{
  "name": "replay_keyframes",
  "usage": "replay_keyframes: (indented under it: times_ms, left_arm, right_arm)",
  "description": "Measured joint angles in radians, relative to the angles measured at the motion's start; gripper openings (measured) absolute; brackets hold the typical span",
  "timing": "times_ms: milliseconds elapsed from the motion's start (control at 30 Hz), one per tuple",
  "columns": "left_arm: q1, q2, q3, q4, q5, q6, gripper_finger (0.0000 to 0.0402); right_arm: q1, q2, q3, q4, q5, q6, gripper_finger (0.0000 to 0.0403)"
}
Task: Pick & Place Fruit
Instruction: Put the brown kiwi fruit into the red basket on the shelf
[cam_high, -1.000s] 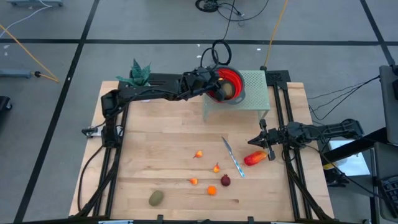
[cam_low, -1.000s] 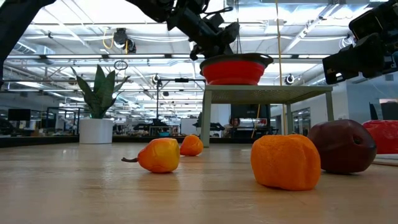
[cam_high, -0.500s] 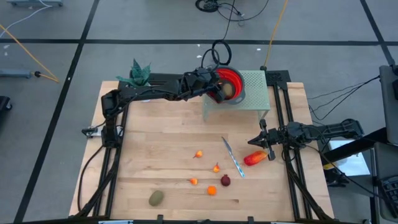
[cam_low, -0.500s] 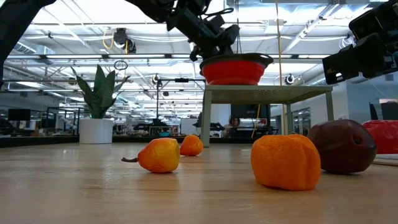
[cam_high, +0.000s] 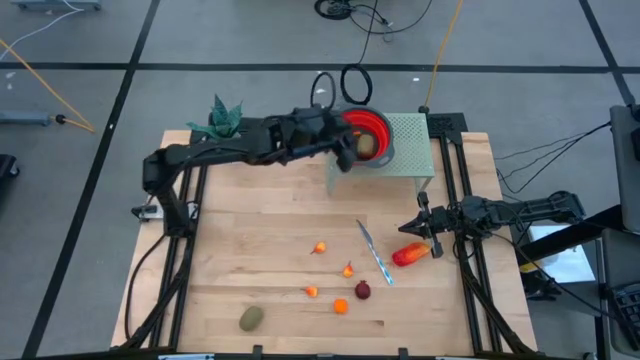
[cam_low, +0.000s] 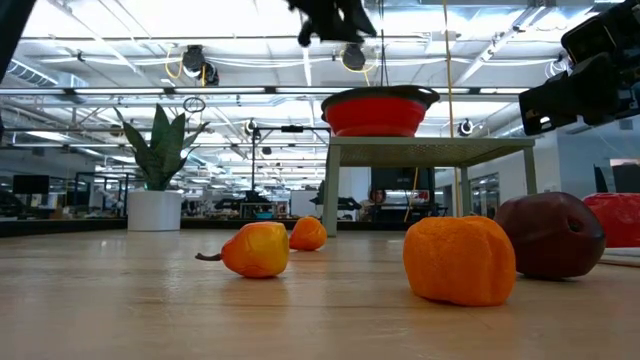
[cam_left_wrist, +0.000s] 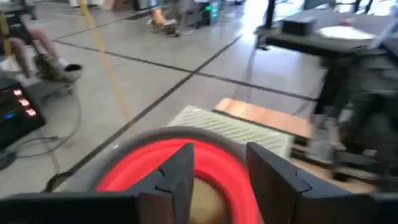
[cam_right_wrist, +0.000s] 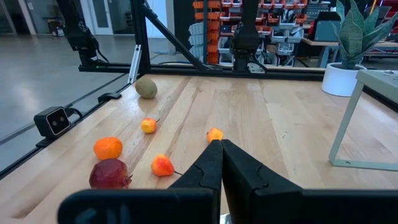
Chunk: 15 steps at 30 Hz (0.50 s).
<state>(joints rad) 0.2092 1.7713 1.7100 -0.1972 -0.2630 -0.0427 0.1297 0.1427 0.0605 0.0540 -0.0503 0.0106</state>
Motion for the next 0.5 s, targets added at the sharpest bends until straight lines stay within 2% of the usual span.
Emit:
replay_keyframes:
  times_ms: [200,500]
  left_arm:
    - [-0.121,-0.098,0.000,-0.140,-0.007,-0.081,0.0099]
    - [-0.295,-0.125,-0.001,-0.290,-0.052,-0.279,0.0033]
  right_arm:
    - [0.000,0.000,0.000,0.001,-0.003,0.045,0.0000]
    - [0.000,0.000,0.000,0.026,-0.004,0.217,0.0000]
